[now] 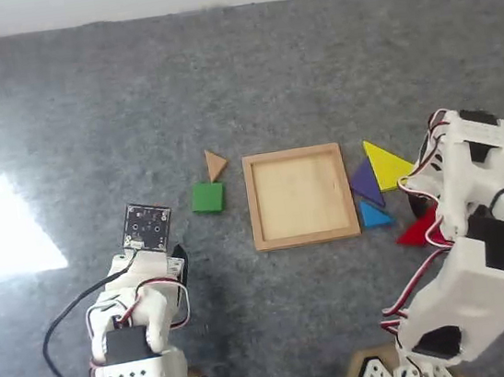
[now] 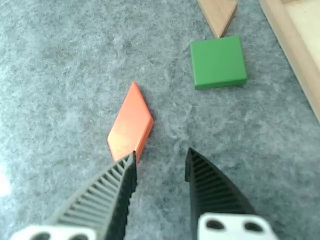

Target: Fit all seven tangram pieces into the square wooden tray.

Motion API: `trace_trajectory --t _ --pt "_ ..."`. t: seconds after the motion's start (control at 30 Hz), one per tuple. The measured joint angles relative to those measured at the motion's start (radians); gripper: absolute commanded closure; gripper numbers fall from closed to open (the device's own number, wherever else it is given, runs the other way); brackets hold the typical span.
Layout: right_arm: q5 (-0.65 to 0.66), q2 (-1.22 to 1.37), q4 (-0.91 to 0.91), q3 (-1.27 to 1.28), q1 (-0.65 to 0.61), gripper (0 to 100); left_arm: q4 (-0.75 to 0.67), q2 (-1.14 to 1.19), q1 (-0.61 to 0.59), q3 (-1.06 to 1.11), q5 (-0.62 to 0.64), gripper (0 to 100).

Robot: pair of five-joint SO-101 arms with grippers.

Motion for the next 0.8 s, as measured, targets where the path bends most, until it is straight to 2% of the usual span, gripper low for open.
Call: trace_trajectory --t 0.27,0.8 --pt "-0.003 0.011 0.034 0.000 0.000 65.0 0.000 0.000 0.000 0.000 0.000 85" --pt "-0.025 0.052 -0.038 0.005 0.000 69.5 0.000 0.000 0.000 0.000 0.000 85"
